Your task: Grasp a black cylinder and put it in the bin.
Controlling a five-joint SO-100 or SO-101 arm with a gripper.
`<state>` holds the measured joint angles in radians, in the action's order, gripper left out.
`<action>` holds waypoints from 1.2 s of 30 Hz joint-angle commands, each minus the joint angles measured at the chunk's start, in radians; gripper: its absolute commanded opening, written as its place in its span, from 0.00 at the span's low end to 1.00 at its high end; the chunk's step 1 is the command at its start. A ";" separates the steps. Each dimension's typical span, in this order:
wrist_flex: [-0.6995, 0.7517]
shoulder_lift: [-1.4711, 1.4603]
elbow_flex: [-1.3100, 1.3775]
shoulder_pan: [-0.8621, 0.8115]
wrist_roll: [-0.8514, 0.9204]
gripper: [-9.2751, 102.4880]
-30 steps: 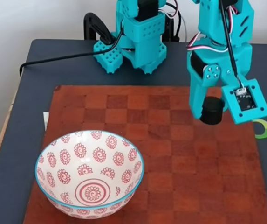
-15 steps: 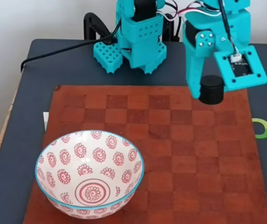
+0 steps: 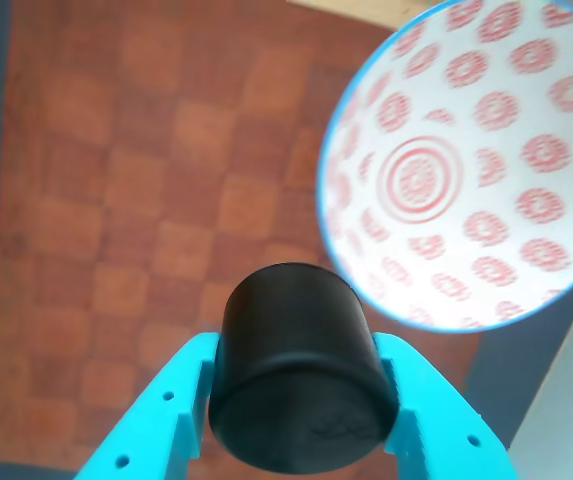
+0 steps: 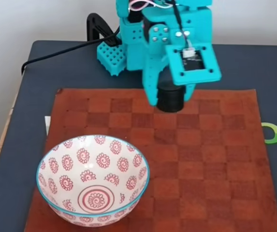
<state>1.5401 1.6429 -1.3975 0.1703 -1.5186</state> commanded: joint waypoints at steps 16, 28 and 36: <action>-0.229 -0.072 0.046 -0.184 0.058 0.22; -0.236 -0.318 0.183 -0.212 0.058 0.22; -0.227 -0.354 0.198 -0.218 0.057 0.27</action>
<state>1.3100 1.2793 -1.2441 -0.0460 -1.4665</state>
